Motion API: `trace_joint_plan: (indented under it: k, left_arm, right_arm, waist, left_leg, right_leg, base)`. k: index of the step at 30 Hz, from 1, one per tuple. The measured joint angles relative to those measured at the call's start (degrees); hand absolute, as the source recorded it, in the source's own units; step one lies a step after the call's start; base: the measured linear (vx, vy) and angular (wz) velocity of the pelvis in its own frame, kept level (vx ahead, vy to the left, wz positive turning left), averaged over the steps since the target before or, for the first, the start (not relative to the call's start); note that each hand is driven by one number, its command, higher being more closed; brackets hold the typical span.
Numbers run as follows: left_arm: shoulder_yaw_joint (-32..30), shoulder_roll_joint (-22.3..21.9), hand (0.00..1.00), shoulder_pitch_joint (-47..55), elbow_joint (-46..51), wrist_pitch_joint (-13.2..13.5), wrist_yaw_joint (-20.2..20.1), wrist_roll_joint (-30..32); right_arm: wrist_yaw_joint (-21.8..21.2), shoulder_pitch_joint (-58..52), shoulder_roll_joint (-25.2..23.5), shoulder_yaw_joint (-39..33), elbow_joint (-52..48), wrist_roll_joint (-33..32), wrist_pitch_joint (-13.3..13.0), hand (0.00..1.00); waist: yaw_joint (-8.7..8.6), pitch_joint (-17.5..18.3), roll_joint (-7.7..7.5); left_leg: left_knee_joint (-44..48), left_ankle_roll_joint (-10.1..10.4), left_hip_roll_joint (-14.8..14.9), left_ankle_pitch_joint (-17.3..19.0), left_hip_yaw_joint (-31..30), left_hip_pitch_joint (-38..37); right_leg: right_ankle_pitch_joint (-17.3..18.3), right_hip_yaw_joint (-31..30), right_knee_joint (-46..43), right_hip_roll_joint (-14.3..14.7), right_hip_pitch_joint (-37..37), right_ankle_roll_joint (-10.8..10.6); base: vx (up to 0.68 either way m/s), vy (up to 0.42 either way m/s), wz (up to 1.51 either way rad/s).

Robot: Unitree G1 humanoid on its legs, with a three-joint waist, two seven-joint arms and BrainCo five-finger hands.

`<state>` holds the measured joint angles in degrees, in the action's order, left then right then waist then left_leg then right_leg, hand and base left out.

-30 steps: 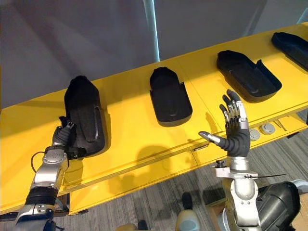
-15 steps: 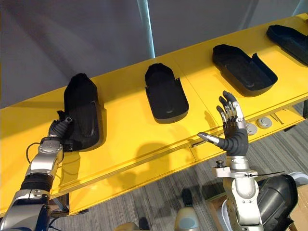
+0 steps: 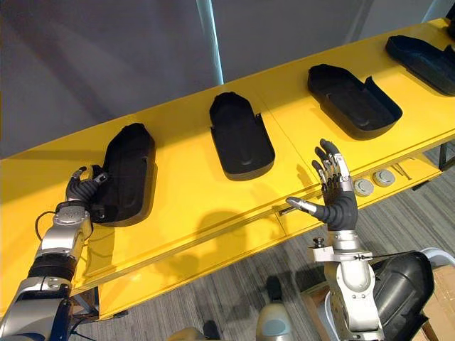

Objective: Walk over and take plastic housings, then place them on the shelf

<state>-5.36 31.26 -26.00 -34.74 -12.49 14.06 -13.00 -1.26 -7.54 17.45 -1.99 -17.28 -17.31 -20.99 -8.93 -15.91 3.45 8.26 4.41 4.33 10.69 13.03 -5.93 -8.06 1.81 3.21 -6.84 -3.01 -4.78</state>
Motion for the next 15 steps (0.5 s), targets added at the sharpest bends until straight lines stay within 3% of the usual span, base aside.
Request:
trace_joint_plan:
  k: [5,6,9,15]
  left_arm:
    - [-0.1,-0.5,0.0,0.1,-0.2,1.9,3.3,-5.2]
    - [-0.2,-0.7,0.0,0.1,-0.2,3.2,3.8,-9.9]
    - [-1.2,-2.5,0.0,0.2,0.3,5.5,5.8,-15.1]
    - [-2.7,-6.0,0.0,1.0,3.3,10.6,5.4,-30.4]
  right_arm:
    - [0.1,0.0,-0.6,0.0,0.0,0.0,-0.1,0.0]
    - [0.2,-0.1,-0.8,0.0,0.0,0.0,-0.4,0.0]
    - [0.2,-0.1,-1.8,0.0,0.1,0.1,-1.2,0.0]
    - [1.5,0.0,-3.1,2.7,1.5,0.2,-3.0,0.0]
  waist:
    - [0.0,0.1,-0.09]
    - [0.01,0.1,-0.1]
    - [0.14,0.1,-0.21]
    - [0.34,0.7,-1.02]
  left_leg:
    - [0.0,0.0,0.1,0.0,0.0,0.0]
    - [0.0,0.0,0.1,0.0,0.0,0.0]
    - [-0.1,0.0,0.1,0.0,-0.1,0.0]
    - [-0.1,0.0,0.1,0.0,-0.2,-0.1]
  right_leg:
    - [-0.2,0.0,0.0,0.0,0.0,-0.2]
    - [-0.3,0.0,0.0,0.0,0.0,-0.3]
    - [-0.4,0.0,0.1,0.0,0.1,-0.4]
    - [-1.5,0.4,1.3,-0.1,0.9,-0.8]
  base:
    - [0.0,0.0,0.0]
    - [0.0,0.0,0.0]
    - [0.0,0.0,0.0]
    - [0.0,0.0,0.01]
